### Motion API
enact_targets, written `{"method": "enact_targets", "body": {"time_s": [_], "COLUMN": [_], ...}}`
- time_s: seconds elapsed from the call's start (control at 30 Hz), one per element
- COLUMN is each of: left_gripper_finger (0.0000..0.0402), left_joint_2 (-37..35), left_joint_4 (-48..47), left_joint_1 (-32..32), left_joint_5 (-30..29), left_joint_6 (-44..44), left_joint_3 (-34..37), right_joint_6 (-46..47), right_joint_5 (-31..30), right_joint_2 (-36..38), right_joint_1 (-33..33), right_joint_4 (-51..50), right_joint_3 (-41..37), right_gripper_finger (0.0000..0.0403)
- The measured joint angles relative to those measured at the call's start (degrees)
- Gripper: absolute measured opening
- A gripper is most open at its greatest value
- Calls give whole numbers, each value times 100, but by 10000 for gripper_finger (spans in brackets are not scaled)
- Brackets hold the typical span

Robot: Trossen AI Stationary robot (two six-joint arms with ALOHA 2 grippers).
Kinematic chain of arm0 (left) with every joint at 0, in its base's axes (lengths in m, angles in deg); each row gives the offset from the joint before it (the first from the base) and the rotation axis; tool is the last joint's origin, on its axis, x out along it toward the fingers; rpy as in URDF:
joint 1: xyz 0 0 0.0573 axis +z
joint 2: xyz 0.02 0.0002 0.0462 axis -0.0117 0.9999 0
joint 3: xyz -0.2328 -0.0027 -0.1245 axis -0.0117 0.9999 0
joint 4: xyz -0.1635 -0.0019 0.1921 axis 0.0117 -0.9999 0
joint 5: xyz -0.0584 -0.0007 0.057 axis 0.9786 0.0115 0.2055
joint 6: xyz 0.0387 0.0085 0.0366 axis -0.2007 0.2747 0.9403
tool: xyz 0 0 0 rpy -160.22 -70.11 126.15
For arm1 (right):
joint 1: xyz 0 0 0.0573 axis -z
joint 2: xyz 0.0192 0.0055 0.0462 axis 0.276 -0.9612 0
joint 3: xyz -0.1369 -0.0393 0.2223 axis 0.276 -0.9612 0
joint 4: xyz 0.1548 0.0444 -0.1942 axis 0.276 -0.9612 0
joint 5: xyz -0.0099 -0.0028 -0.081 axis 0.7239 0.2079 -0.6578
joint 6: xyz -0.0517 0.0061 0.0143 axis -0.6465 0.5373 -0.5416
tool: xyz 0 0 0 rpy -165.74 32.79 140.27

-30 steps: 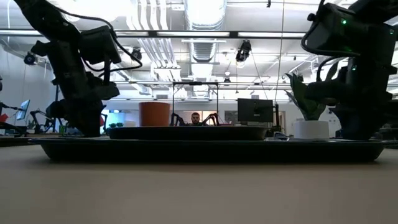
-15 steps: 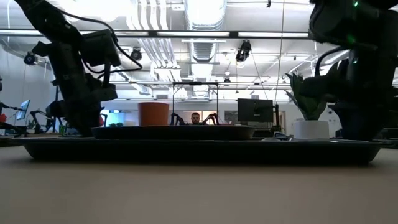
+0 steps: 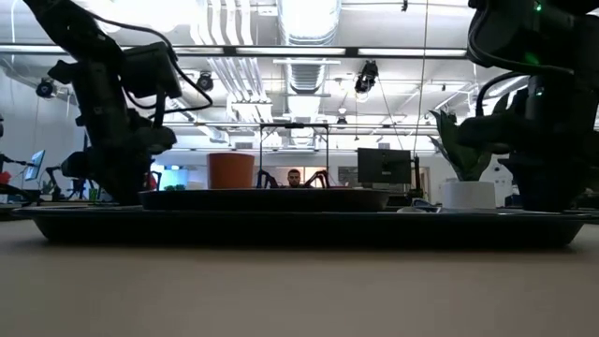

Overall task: Pick and place plate/cup/fork/spoon on tray
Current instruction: Adjust the black tray to the center of the table

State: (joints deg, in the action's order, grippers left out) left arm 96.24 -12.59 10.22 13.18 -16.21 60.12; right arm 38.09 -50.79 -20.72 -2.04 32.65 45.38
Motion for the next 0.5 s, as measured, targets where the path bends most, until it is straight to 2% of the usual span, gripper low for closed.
{"method": "enact_targets", "body": {"time_s": [0.5], "left_gripper_finger": [0], "left_joint_2": [2], "left_joint_4": [41], "left_joint_1": [-430], "left_joint_5": [106], "left_joint_6": [-438], "left_joint_3": [15], "right_joint_6": [-295], "right_joint_5": [-74], "right_joint_2": [37], "right_joint_1": [33], "right_joint_4": [-327], "right_joint_3": [-12], "right_gripper_finger": [8]}}
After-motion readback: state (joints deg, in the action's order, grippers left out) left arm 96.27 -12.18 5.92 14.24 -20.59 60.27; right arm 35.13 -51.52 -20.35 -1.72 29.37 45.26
